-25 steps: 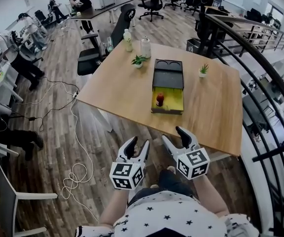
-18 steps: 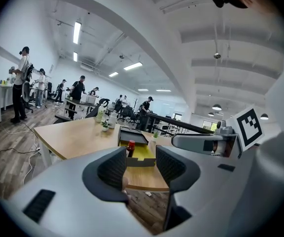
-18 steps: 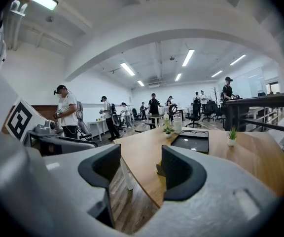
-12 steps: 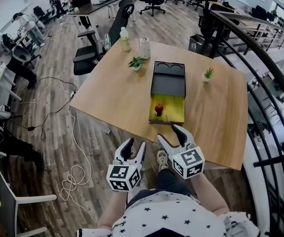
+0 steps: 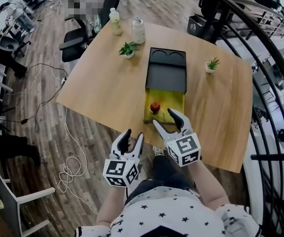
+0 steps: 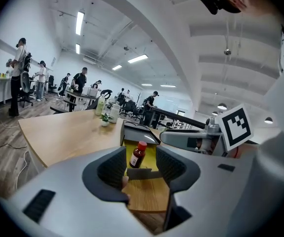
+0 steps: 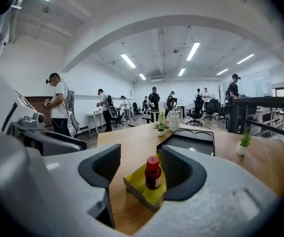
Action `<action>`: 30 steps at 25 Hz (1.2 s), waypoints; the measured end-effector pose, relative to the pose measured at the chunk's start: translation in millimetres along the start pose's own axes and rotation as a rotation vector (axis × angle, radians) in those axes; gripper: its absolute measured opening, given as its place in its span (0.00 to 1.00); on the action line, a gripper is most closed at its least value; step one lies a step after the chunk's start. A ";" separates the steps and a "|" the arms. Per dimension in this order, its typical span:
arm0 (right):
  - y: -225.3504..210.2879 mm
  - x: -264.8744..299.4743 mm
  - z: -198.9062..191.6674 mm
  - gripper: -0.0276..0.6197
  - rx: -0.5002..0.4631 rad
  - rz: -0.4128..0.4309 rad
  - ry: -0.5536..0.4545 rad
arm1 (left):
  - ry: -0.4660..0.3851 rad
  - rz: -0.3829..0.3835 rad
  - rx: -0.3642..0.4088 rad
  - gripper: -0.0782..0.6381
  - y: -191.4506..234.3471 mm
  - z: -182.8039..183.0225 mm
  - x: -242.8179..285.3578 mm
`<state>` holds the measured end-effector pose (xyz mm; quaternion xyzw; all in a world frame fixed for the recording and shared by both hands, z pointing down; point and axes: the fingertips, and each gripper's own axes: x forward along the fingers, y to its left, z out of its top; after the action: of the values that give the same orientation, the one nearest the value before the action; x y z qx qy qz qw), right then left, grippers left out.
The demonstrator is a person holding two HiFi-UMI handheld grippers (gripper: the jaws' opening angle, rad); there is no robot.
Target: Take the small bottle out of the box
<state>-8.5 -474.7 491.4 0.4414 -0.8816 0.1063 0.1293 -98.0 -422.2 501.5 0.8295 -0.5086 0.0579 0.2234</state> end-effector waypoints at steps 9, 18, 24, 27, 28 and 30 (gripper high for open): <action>-27.1 54.0 -33.6 0.41 -0.030 0.012 0.092 | 0.019 -0.013 -0.017 0.34 15.4 -1.4 37.6; -32.4 84.5 -53.9 0.38 -0.045 0.041 0.172 | 0.037 -0.017 -0.034 0.34 23.9 -6.5 53.9; -33.4 89.5 -62.3 0.27 -0.070 0.039 0.183 | 0.041 -0.004 -0.046 0.34 29.6 -8.5 54.6; -33.0 90.0 -61.1 0.27 -0.068 0.036 0.164 | 0.046 0.002 -0.047 0.34 31.2 -10.6 53.6; -32.6 90.0 -62.0 0.27 -0.061 0.037 0.166 | 0.048 0.002 -0.047 0.34 31.1 -11.5 52.8; -33.7 89.5 -64.7 0.26 -0.061 0.030 0.175 | 0.048 0.002 -0.045 0.34 29.6 -12.6 50.3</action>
<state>-24.3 -542.2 583.7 0.4129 -0.8762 0.1196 0.2177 -98.2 -469.3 538.2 0.8222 -0.5049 0.0665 0.2543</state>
